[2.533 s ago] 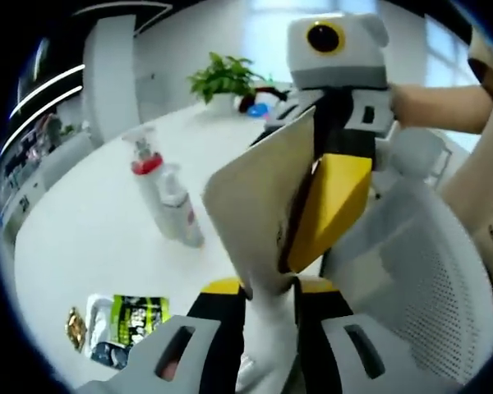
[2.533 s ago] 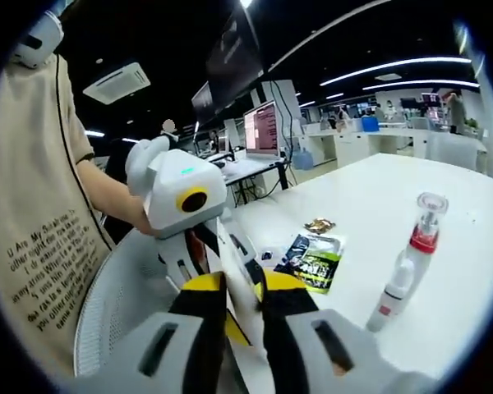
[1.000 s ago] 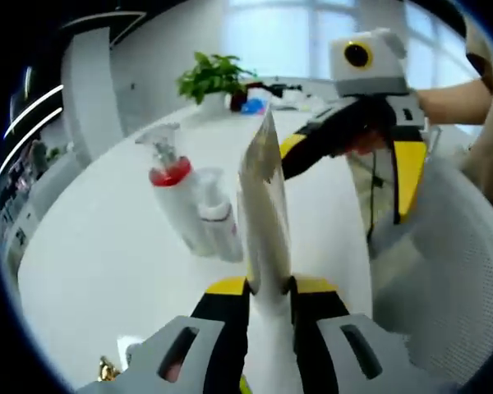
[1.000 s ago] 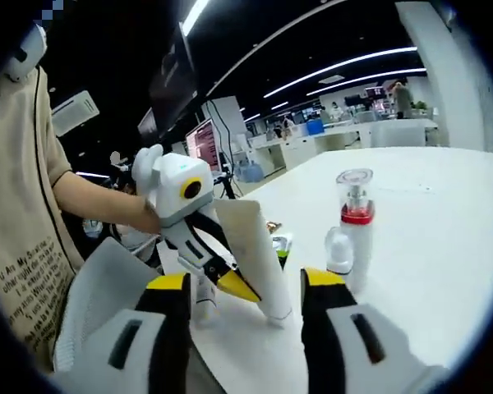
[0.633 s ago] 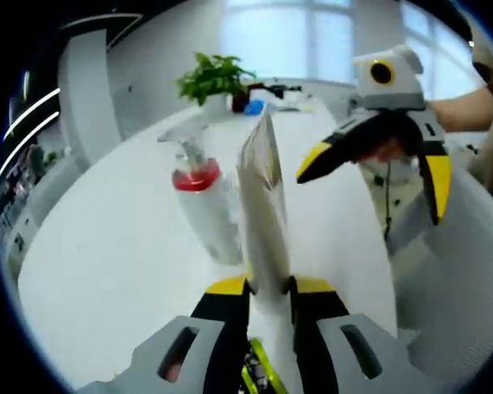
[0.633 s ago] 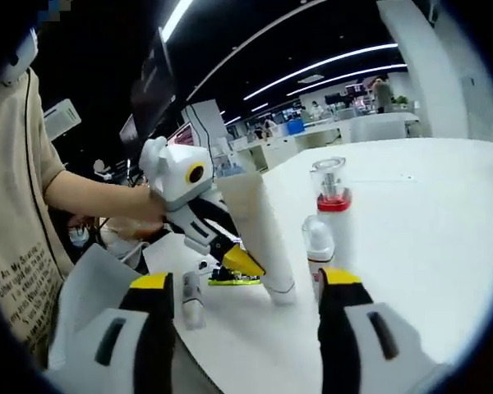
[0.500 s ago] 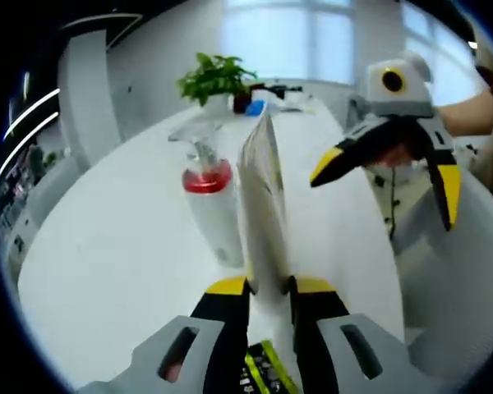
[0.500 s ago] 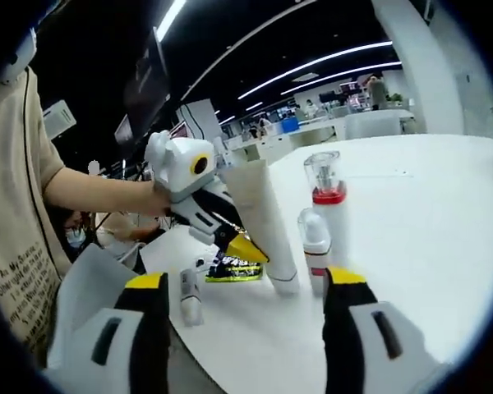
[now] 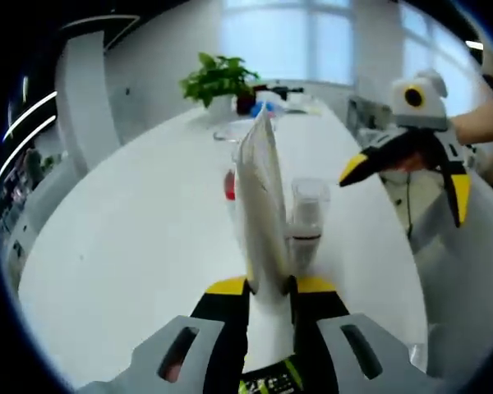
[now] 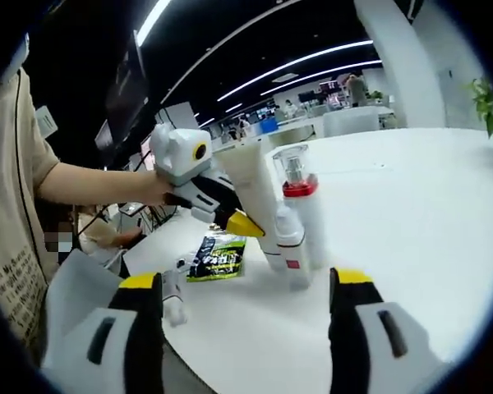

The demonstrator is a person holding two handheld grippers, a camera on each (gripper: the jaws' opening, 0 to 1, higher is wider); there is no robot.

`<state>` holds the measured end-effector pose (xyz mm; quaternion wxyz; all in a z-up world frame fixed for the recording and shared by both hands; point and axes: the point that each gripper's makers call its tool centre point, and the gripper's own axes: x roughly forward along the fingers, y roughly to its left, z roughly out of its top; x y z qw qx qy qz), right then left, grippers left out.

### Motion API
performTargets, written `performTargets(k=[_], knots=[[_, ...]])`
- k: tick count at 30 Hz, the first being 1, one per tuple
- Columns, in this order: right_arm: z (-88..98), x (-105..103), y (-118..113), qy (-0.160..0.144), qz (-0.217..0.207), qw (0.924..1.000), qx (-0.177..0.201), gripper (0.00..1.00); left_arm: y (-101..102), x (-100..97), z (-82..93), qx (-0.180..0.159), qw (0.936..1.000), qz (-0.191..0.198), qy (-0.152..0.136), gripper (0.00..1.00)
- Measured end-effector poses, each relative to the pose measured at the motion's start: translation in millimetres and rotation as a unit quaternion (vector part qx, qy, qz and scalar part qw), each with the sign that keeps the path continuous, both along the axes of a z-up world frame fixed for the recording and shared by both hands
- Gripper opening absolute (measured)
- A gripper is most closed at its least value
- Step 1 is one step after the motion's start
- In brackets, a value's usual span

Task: Arrange the skincare products in the storage area until every visible bottle or jar stands upright without overlapping.

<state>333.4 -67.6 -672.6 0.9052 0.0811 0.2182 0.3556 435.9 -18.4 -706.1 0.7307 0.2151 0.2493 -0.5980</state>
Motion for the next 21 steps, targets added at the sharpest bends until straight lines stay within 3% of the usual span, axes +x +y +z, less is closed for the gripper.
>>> performTargets(k=[4, 21], knots=[[0.2, 0.5, -2.3, -0.001, -0.003, 1.0000, -0.005, 0.87, 1.0, 12.1, -1.5, 0.000, 1.0000, -0.002, 0.000, 0.15], [-3.7, 2.2, -7.7, 0.002, -0.015, 0.9996, -0.022, 0.99, -1.7, 16.4, -3.0, 0.006, 1.0000, -0.006, -0.002, 0.16]])
